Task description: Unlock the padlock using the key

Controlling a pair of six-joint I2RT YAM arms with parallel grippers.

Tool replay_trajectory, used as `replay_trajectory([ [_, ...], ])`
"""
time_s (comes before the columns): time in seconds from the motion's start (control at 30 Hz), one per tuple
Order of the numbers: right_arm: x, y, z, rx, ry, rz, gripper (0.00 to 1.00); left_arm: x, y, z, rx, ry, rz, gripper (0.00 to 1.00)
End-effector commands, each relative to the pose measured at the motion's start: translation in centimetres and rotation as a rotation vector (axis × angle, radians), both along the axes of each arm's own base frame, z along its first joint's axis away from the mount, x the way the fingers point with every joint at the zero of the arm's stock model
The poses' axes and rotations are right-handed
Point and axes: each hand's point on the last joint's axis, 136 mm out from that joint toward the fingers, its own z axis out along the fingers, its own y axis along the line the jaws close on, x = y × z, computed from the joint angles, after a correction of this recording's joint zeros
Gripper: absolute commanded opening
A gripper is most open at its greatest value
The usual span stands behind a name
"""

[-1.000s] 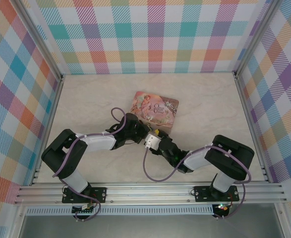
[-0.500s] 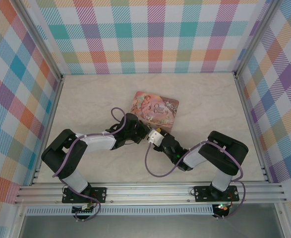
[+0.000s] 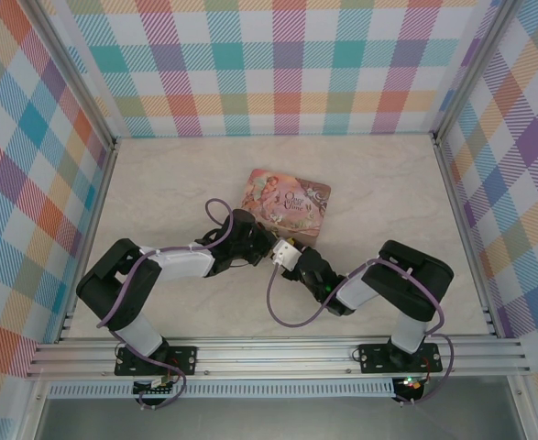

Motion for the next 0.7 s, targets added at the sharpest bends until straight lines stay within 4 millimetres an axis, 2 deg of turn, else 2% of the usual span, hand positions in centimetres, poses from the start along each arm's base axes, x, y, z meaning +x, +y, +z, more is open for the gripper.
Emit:
replay_trajectory([
  [0.0,0.5,1.3,1.3,0.069,-0.012,0.014,0.29,0.8,-0.2,2.2,-0.028,-0.047,0.006,0.00],
  [0.23,0.6,1.4,0.9,0.067,0.006,0.009,0.20,0.8,-0.2,2.3,-0.028,-0.049,0.007,0.00],
  [0.53,0.8,0.2,0.2,0.048,0.002,-0.046,0.25,0.8,-0.2,2.3,-0.029,-0.047,0.007,0.00],
  [0.67,0.8,0.1,0.0,0.055,0.008,-0.051,0.22,0.8,-0.2,2.3,-0.029,-0.048,0.006,0.00],
])
